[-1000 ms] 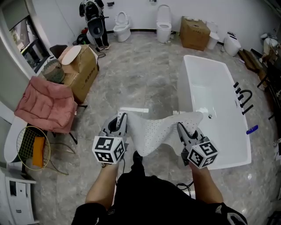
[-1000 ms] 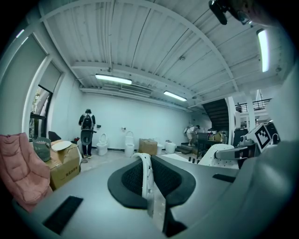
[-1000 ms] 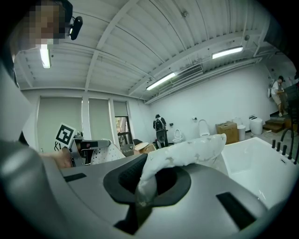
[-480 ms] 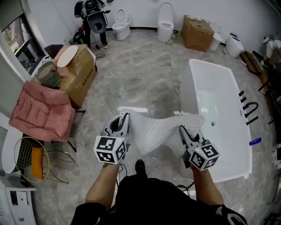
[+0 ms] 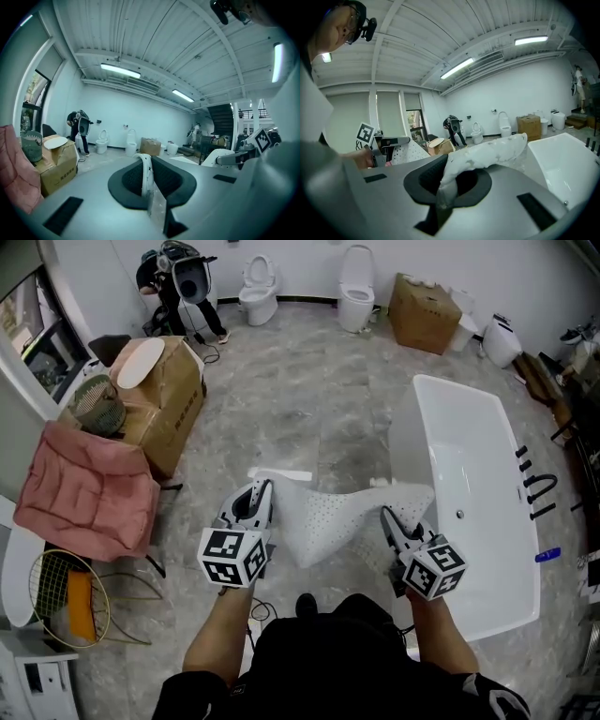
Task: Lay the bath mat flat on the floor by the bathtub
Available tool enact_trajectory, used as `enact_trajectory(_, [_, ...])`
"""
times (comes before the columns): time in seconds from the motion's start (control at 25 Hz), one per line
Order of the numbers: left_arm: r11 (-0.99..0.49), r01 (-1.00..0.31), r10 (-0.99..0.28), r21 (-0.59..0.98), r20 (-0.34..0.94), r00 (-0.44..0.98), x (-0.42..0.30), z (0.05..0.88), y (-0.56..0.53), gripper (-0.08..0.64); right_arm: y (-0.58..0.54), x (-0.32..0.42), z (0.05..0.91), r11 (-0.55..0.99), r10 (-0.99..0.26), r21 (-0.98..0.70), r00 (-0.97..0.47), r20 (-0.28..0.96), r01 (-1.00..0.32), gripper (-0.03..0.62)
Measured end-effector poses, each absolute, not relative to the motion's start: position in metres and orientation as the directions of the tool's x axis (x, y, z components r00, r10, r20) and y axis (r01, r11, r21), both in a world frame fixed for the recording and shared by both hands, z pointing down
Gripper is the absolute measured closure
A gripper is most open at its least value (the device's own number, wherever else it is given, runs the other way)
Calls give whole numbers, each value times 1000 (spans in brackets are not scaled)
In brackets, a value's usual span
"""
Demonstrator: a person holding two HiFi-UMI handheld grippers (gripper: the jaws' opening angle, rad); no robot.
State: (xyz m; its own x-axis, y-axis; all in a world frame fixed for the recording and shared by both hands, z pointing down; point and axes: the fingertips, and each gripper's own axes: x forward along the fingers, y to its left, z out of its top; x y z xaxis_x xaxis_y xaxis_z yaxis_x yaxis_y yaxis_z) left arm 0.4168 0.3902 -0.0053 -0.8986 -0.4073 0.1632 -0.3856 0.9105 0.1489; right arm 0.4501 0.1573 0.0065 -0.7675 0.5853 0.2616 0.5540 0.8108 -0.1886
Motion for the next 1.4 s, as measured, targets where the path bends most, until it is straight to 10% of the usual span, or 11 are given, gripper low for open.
enact_trajectory(1.4, [896, -430, -445, 114, 238, -863, 27, -4, 346, 535, 124, 52, 29, 793, 600, -300, -765, 233, 530, 563])
